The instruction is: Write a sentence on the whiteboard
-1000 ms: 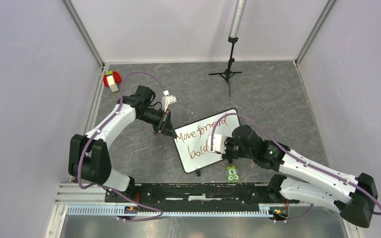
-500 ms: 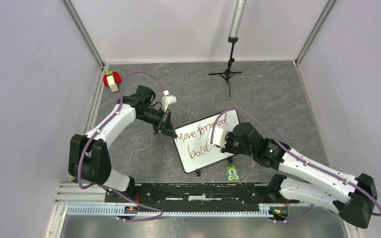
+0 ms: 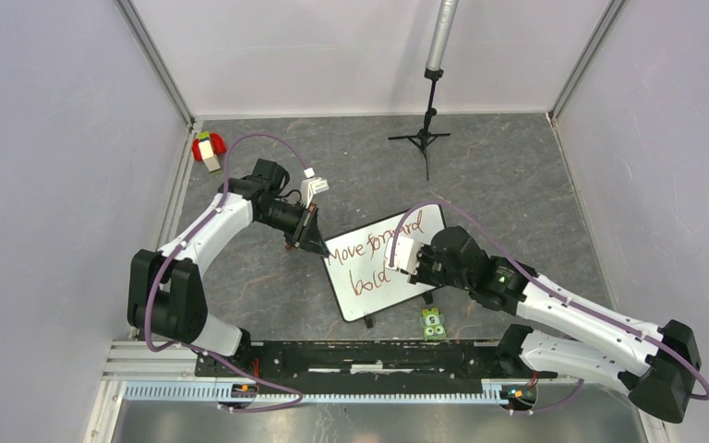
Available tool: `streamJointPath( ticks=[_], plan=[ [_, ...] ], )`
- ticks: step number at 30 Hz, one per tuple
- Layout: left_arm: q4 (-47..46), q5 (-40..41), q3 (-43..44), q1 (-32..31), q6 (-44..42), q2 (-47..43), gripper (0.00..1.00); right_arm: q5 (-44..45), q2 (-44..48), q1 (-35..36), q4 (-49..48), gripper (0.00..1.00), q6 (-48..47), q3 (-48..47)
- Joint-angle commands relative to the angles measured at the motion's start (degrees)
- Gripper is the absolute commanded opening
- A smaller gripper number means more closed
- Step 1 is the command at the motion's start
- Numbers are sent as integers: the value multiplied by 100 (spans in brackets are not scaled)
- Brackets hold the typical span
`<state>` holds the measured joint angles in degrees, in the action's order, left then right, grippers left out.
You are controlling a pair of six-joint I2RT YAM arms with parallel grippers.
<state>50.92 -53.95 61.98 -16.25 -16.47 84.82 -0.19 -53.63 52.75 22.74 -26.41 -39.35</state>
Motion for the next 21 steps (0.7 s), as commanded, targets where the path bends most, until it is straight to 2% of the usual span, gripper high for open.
streamJointPath(
  ticks=[1, 8, 21],
  plan=[
    [-46, 113, 186, -27, -269, 97, 2, 33, -126, -38, -222, 0, -4, -72],
    [-47, 140, 183, -27, -285, 114, 2, 36, -37, -41, -130, 0, -4, 253],
    [-42, 144, 175, -27, -295, 109, 2, -549, 181, -28, 196, 0, -174, 630]
  ],
)
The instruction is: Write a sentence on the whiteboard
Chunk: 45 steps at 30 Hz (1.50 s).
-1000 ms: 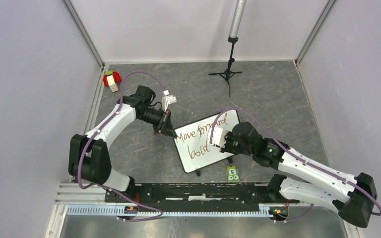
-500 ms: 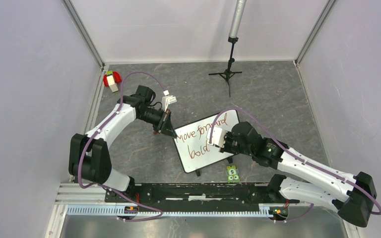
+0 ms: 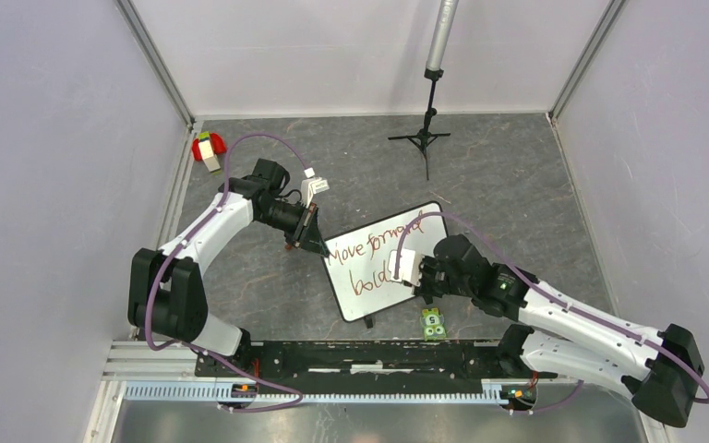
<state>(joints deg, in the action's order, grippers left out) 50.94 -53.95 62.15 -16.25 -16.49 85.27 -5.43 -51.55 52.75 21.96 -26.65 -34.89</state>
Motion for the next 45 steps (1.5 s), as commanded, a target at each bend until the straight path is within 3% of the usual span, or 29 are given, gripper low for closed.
streamJointPath(
  ticks=[1, 16, 45],
  plan=[
    [-48, 143, 157, -27, -286, 67, 2, -47, -27, -23, 314, 0, -183, 177],
    [-42, 148, 175, -27, -266, 91, 2, 175, 234, -35, 458, 0, -113, -555],
    [48, 172, 219, -36, -298, 139, 2, 670, -12, -50, 304, 0, -213, -448]
  ],
)
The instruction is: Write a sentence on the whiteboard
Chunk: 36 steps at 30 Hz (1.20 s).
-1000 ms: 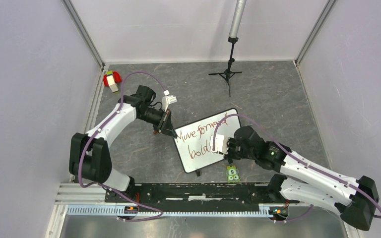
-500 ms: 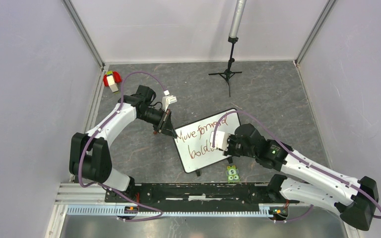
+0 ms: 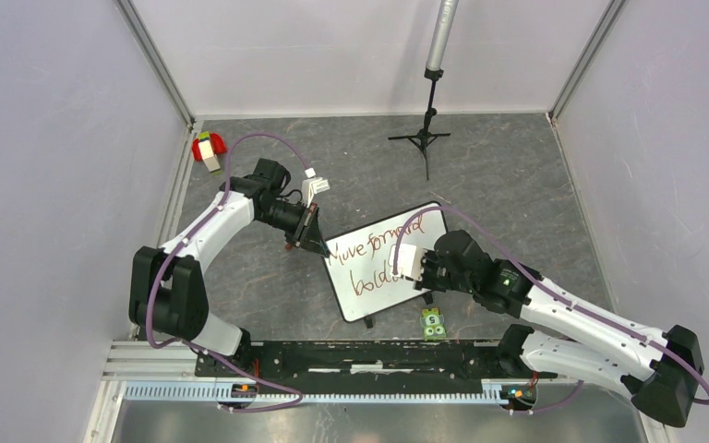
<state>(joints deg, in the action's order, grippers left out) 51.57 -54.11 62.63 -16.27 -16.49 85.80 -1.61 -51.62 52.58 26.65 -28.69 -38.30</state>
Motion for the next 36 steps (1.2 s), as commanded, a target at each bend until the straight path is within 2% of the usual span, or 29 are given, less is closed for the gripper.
streamJointPath(
  ticks=[1, 21, 36],
  plan=[
    [-11, 195, 175, -34, -300, 96, 2, 320, -10, -49, -169, 0, 3, -122],
    [-16, 165, 189, -34, -328, 179, 2, -77, 97, -99, 176, 0, -57, 285],
    [-11, 171, 206, -34, -328, 175, 2, 687, -30, -224, -42, 0, -80, -273]
  ],
)
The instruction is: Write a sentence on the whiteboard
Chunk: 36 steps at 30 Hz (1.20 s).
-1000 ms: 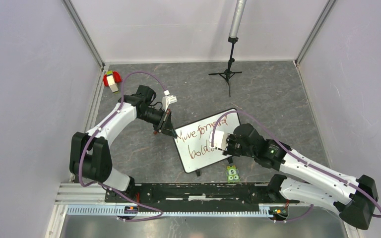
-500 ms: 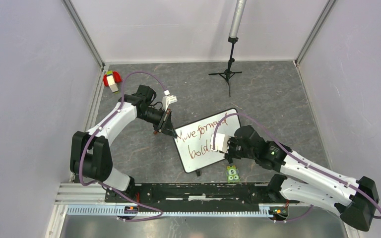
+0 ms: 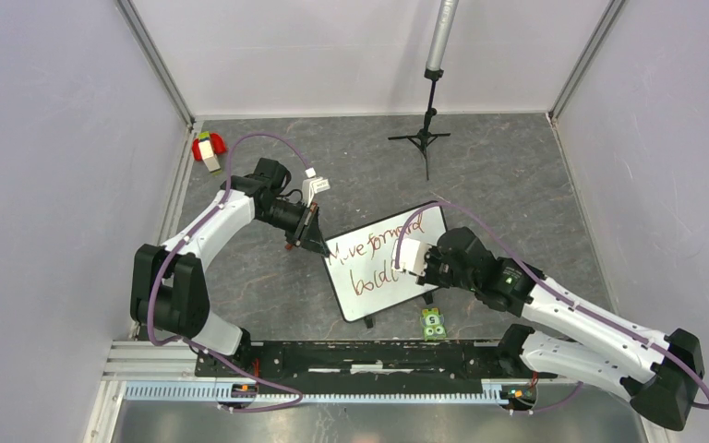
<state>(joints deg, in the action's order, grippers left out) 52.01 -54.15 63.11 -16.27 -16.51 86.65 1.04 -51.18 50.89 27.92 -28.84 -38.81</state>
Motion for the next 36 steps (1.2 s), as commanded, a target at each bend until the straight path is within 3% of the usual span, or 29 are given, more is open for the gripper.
streamJointPath(
  ticks=[1, 24, 36],
  plan=[
    [-59, 177, 158, -34, -324, 85, 2, 423, -72, -63, -172, 0, -60, -231],
    [-55, 138, 254, -34, -335, 186, 2, -745, -365, -9, 710, 0, -437, -3],
    [-59, 177, 232, -34, -339, 168, 2, -960, -562, 210, 367, 0, -261, -297]
  ],
)
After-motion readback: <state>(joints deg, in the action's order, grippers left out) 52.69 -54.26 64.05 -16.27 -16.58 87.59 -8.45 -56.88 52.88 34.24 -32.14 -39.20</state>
